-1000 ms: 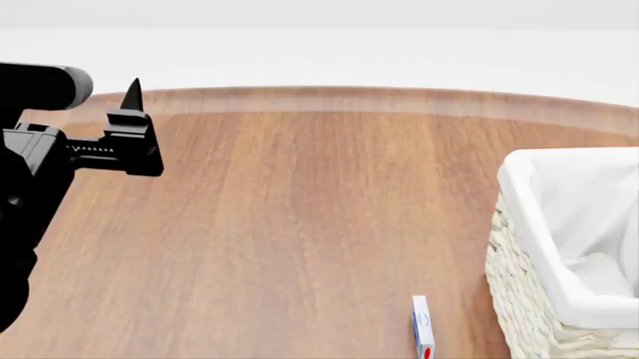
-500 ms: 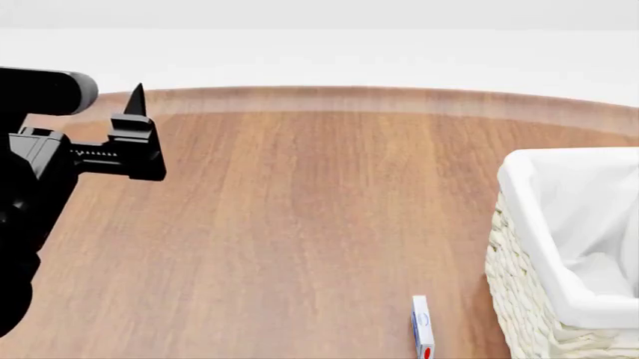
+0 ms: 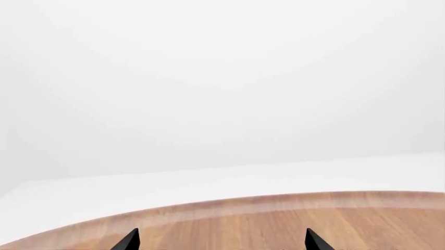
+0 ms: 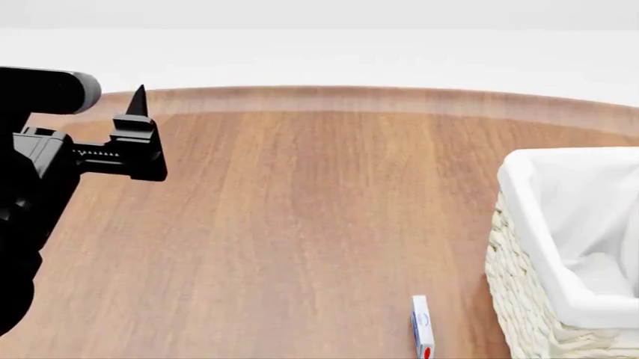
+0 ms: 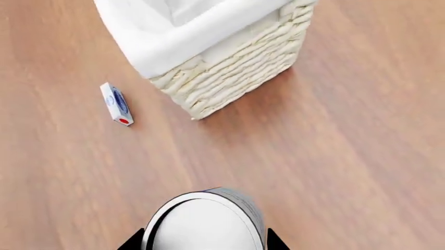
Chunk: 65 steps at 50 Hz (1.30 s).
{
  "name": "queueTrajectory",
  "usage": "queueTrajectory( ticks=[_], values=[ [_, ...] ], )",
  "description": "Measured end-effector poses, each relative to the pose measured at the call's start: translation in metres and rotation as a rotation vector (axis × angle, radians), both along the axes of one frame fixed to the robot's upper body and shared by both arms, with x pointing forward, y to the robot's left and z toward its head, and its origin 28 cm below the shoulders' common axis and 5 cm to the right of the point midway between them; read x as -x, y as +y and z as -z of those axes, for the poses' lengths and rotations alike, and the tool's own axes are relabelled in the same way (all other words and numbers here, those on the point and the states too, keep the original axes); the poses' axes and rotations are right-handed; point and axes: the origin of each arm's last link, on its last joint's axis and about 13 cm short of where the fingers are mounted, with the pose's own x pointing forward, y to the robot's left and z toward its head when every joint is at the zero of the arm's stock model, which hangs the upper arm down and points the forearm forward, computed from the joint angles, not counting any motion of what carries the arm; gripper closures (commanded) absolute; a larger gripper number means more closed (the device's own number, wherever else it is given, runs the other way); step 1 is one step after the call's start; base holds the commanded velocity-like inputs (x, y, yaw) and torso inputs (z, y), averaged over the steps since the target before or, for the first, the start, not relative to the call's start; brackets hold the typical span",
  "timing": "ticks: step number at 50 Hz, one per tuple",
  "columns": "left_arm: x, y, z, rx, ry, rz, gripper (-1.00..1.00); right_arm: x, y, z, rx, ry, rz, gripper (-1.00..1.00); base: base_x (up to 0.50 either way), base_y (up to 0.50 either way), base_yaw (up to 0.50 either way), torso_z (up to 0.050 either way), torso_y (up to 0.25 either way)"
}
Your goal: Pick up the alphabet soup and the cream cheese box, and put them in the basket.
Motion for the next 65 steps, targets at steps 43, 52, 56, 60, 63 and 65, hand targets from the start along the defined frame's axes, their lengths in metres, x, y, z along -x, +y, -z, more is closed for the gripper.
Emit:
queueTrajectory(
  ticks=[43, 52, 56, 60, 63, 65],
  values=[
    [-0.002, -0.003, 0.006, -0.011, 0.016, 0.007, -1.0, -0.045, 0.009, -0.073, 0.101, -0.266, -0.046, 1.0, 0.0, 0.0, 0.0, 0.0, 0.0],
    [-0.003, -0.003, 0.008, -0.011, 0.018, 0.007, -1.0, -0.056, 0.003, -0.08, 0.143, -0.346, -0.004, 1.0, 0.0, 0.0, 0.0, 0.0, 0.001],
    [-0.003, -0.003, 0.008, -0.012, 0.019, 0.007, -1.0, -0.062, 0.0, -0.081, 0.149, -0.372, 0.01, 1.0, 0.0, 0.0, 0.0, 0.0, 0.0],
    [-0.004, -0.003, 0.009, -0.012, 0.021, 0.007, -1.0, -0.07, -0.003, -0.081, 0.148, -0.395, 0.016, 1.0, 0.0, 0.0, 0.0, 0.0, 0.0],
    [-0.004, -0.004, 0.01, -0.012, 0.023, 0.008, -1.0, -0.077, -0.004, -0.077, 0.145, -0.413, 0.009, 1.0, 0.0, 0.0, 0.0, 0.0, 0.0],
    [-0.004, -0.004, 0.01, -0.013, 0.023, 0.008, -1.0, -0.083, -0.004, -0.074, 0.142, -0.427, -0.004, 1.0, 0.0, 0.0, 0.0, 0.0, 0.0]
  ],
)
